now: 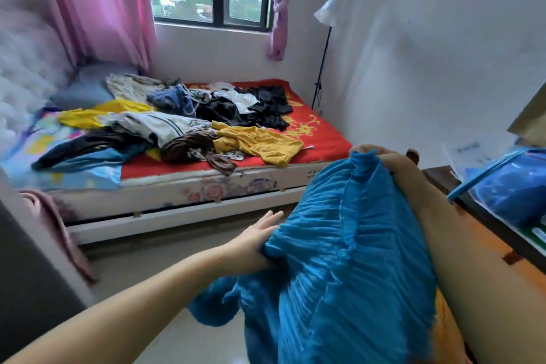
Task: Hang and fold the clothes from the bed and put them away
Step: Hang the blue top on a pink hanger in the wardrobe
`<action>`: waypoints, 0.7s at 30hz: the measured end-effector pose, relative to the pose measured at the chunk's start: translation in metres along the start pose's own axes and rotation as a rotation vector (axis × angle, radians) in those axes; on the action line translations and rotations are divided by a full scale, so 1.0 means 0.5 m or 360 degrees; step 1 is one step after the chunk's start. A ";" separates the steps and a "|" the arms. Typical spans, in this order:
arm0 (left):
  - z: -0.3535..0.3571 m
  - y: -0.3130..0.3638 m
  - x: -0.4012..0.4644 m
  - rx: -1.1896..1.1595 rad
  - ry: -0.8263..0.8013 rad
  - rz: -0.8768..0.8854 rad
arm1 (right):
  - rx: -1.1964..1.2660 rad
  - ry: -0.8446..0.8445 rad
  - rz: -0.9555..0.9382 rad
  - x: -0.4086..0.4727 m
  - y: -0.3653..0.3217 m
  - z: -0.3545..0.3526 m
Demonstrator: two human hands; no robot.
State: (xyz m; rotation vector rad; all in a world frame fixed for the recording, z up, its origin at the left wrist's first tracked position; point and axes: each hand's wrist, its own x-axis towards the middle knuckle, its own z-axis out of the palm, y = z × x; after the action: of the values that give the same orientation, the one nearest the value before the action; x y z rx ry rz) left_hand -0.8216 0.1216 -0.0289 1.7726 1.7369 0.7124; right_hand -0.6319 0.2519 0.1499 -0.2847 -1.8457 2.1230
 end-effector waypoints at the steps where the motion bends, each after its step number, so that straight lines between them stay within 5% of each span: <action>1: -0.014 -0.011 -0.018 -0.0032 0.0095 0.0040 | -0.0049 -0.0056 0.0036 0.015 0.003 0.015; 4: -0.056 -0.045 -0.058 -0.0197 0.0465 -0.0124 | -0.0441 -0.0095 0.0267 0.052 0.017 0.027; 9: -0.173 -0.083 -0.107 -0.0362 0.1011 -0.0326 | -0.1730 -0.0193 0.0584 0.121 0.089 0.035; 13: -0.216 -0.033 -0.104 -0.0294 0.0881 -0.0211 | -0.1585 -0.0494 0.0317 0.183 0.186 0.140; 16: -0.242 -0.004 -0.112 -0.0247 0.0922 -0.0179 | -0.1405 -0.0322 0.0034 0.250 0.228 0.199; 21: -0.343 -0.057 -0.216 -0.1045 0.0887 -0.0362 | -0.0841 -0.0122 -0.0128 0.367 0.194 0.191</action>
State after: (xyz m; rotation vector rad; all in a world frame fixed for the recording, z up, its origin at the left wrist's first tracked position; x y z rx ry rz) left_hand -0.9654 0.0177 0.0732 0.9627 1.7042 1.5613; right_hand -0.8462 0.2182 0.0782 -0.2415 -2.3966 1.5812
